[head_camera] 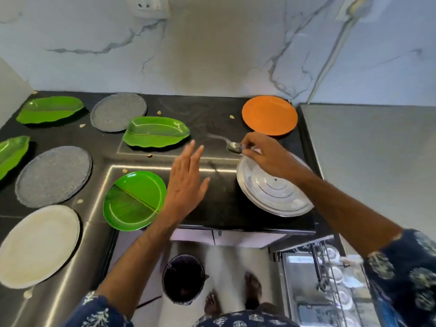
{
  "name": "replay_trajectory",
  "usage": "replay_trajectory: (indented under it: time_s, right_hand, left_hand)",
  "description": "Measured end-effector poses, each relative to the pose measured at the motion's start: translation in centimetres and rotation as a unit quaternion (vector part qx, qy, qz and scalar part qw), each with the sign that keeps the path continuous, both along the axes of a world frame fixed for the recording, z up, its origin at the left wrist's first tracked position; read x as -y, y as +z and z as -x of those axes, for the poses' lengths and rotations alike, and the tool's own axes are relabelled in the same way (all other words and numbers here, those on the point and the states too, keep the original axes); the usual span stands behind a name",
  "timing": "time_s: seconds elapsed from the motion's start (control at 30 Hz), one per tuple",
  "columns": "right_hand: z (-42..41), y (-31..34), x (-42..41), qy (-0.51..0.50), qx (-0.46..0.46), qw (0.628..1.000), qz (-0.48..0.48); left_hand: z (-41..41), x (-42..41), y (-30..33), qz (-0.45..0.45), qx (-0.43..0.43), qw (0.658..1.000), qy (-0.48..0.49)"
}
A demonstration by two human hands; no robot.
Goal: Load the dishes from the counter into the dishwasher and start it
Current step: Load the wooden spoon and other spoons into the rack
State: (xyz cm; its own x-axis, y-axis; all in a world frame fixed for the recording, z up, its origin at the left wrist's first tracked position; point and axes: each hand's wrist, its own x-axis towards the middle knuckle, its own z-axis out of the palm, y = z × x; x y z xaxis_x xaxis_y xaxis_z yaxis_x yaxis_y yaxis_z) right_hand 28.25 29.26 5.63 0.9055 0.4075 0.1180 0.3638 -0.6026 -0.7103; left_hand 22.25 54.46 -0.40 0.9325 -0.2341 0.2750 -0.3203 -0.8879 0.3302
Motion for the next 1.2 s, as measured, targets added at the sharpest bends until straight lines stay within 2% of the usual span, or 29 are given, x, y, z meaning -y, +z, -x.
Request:
replay_trajectory:
  time_s: [0.07, 0.13, 0.2, 0.27, 0.33, 0.43, 0.5, 0.53, 0.7, 0.8, 0.83, 0.97, 1.03, 1.1, 1.2]
  right_hand:
    - [3.1, 1.1, 2.9, 0.021, -0.069, 0.996, -0.055]
    - [6.3, 2.0, 5.7, 0.026, -0.120, 0.987, -0.107]
    - [9.3, 2.2, 8.0, 0.009, -0.135, 0.982, -0.135]
    - [12.4, 1.7, 10.4, -0.042, -0.162, 0.970, -0.176]
    - [15.3, 0.7, 12.3, -0.108, -0.227, 0.922, -0.294]
    - [19.9, -0.9, 15.4, -0.212, -0.283, 0.805, -0.476]
    - [22.6, -1.9, 17.5, -0.260, -0.291, 0.745, -0.541]
    - [24.0, -2.3, 18.7, -0.276, -0.287, 0.727, -0.559]
    - [30.4, -4.3, 26.1, -0.363, -0.242, 0.728, -0.529]
    - [34.7, -6.2, 32.5, -0.426, -0.213, 0.688, -0.547]
    - [36.1, -6.9, 34.5, -0.444, -0.208, 0.670, -0.557]
    - [42.8, -10.5, 43.7, -0.544, -0.169, 0.576, -0.587]
    - [45.8, -12.3, 47.3, -0.591, -0.154, 0.543, -0.576]
    - [48.2, -14.1, 50.4, -0.626, -0.139, 0.537, -0.549]
    - [49.6, -16.6, 54.0, -0.671, -0.122, 0.546, -0.487]
  left_hand:
    - [-1.1, 0.6, 2.3, -0.030, 0.052, 0.996, -0.062]
    - [-1.9, 2.0, 4.0, -0.056, 0.067, 0.986, -0.140]
    - [-2.0, 4.1, 4.7, -0.050, 0.058, 0.972, -0.223]
    - [-1.2, 7.0, 4.5, -0.048, 0.005, 0.957, -0.287]
    - [0.0, 9.9, 4.1, -0.050, -0.037, 0.950, -0.308]
    - [2.4, 15.5, 3.5, -0.060, -0.044, 0.934, -0.350]
    - [4.0, 19.5, 3.7, -0.065, -0.047, 0.927, -0.366]
    - [4.8, 21.8, 3.7, -0.066, -0.048, 0.921, -0.381]
    - [9.3, 32.8, 2.4, -0.069, -0.080, 0.862, -0.496]
    - [11.5, 40.2, 1.0, -0.054, -0.132, 0.819, -0.555]
    - [11.9, 42.3, 0.6, -0.055, -0.124, 0.811, -0.568]
    - [13.3, 52.7, -2.5, -0.114, -0.044, 0.804, -0.583]
    - [13.3, 57.1, -4.3, -0.158, -0.036, 0.802, -0.576]
    - [13.1, 61.1, -6.2, -0.205, -0.036, 0.800, -0.562]
    - [11.9, 64.6, -8.9, -0.266, -0.020, 0.788, -0.554]
